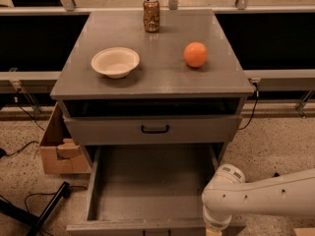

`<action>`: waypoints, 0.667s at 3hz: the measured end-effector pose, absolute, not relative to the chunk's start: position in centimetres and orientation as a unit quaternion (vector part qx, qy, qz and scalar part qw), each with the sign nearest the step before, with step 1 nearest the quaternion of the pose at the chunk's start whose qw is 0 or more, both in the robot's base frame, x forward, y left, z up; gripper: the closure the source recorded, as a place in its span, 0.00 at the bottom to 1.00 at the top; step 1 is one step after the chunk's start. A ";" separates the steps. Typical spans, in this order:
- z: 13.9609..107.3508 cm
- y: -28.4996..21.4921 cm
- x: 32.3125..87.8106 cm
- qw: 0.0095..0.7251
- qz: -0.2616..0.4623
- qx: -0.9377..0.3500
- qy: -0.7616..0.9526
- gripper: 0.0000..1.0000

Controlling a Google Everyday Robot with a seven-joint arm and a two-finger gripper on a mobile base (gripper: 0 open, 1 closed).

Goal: Open middle drawer

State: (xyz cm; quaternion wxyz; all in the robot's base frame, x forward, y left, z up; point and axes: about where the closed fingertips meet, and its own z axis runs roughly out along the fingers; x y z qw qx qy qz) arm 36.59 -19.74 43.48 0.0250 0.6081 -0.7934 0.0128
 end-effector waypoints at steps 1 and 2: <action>43.5 -19.8 36.5 0.025 0.013 0.608 -0.793 0.00; 43.4 -19.8 36.5 0.026 0.012 0.608 -0.793 0.00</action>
Offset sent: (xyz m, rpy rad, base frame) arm -0.0004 -0.0001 -0.0003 -0.0001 0.0009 0.0000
